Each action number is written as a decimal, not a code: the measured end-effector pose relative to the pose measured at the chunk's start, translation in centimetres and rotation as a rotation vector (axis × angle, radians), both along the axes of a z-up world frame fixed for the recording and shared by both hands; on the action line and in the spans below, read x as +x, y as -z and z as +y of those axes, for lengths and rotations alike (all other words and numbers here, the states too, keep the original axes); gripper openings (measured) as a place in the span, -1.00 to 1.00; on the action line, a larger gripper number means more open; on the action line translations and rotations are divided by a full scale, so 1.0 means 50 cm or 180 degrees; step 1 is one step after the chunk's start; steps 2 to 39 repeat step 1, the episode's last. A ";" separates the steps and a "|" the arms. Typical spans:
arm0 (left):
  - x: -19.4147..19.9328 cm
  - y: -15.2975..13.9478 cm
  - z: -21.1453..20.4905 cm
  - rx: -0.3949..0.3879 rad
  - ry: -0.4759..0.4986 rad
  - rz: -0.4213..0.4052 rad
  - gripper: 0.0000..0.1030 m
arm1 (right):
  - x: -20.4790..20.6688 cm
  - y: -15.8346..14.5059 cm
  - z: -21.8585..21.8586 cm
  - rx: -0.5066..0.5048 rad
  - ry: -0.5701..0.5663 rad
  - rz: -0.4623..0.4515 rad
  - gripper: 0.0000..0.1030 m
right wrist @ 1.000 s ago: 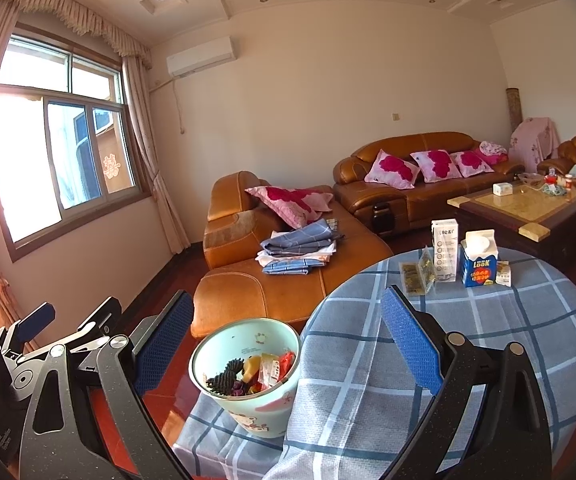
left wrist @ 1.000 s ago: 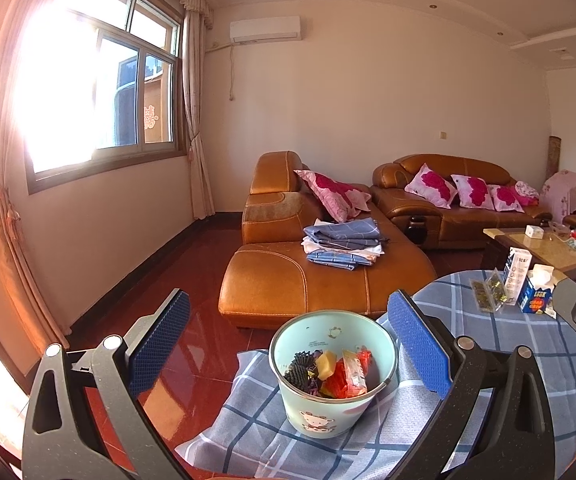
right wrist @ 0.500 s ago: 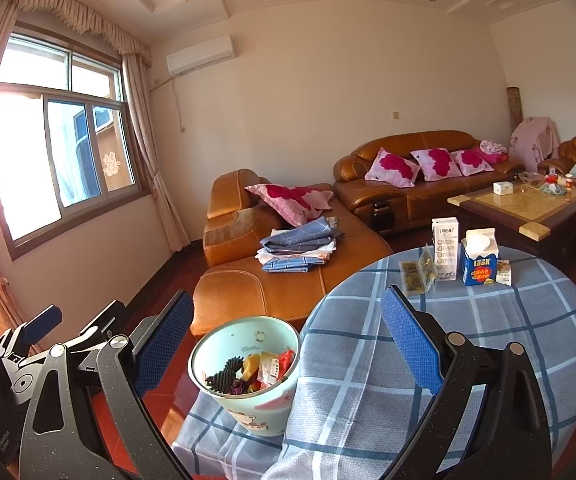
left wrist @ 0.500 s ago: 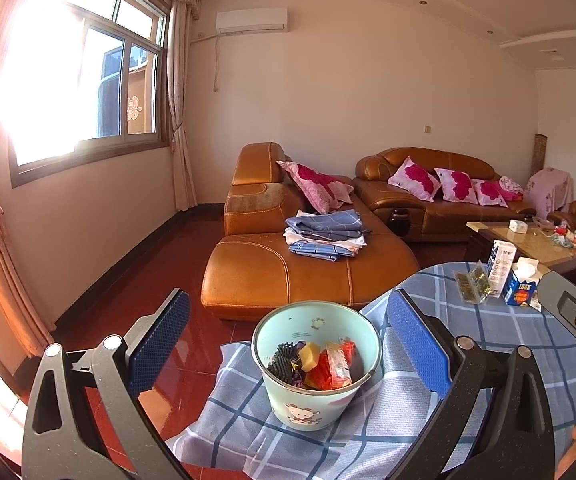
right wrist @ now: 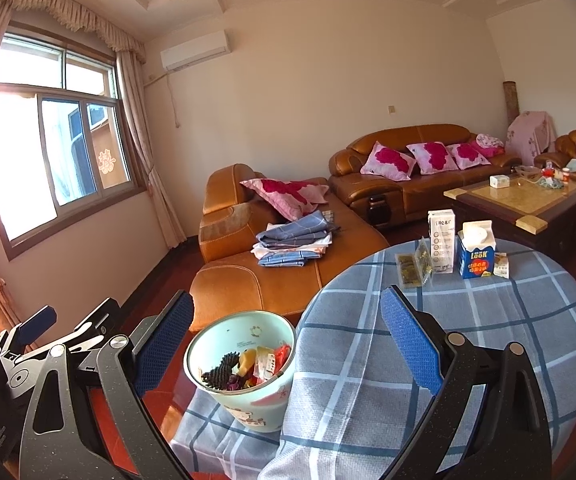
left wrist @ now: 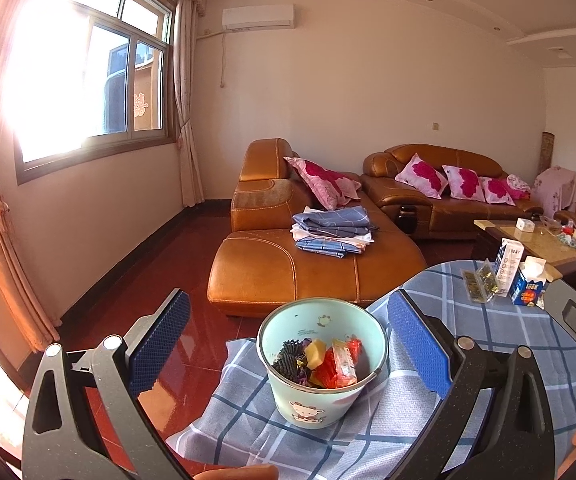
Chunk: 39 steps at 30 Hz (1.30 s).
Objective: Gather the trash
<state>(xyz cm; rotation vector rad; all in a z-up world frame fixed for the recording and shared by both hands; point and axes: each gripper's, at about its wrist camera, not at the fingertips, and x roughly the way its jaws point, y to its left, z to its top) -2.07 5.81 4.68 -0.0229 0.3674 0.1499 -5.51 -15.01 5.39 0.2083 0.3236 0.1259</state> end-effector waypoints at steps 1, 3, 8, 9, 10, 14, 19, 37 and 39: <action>0.000 0.000 0.000 0.0000 0.0016 0.0001 0.89 | 0.000 0.000 0.000 0.0001 0.0001 0.0001 0.81; 0.000 0.000 0.000 0.0000 0.0016 0.0001 0.89 | 0.000 0.000 0.000 0.0001 0.0001 0.0001 0.81; 0.000 0.000 0.000 0.0000 0.0016 0.0001 0.89 | 0.000 0.000 0.000 0.0001 0.0001 0.0001 0.81; 0.000 0.000 0.000 0.0000 0.0016 0.0001 0.89 | 0.000 0.000 0.000 0.0001 0.0001 0.0001 0.81; 0.000 0.000 0.000 0.0000 0.0016 0.0001 0.89 | 0.000 0.000 0.000 0.0001 0.0001 0.0001 0.81; 0.000 0.000 0.000 0.0000 0.0016 0.0001 0.89 | 0.000 0.000 0.000 0.0001 0.0001 0.0001 0.81; 0.000 0.000 0.000 0.0000 0.0016 0.0001 0.89 | 0.000 0.000 0.000 0.0001 0.0001 0.0001 0.81; 0.000 0.000 0.000 0.0000 0.0016 0.0001 0.89 | 0.000 0.000 0.000 0.0001 0.0001 0.0001 0.81; 0.000 0.000 0.000 0.0000 0.0016 0.0001 0.89 | 0.000 0.000 0.000 0.0001 0.0001 0.0001 0.81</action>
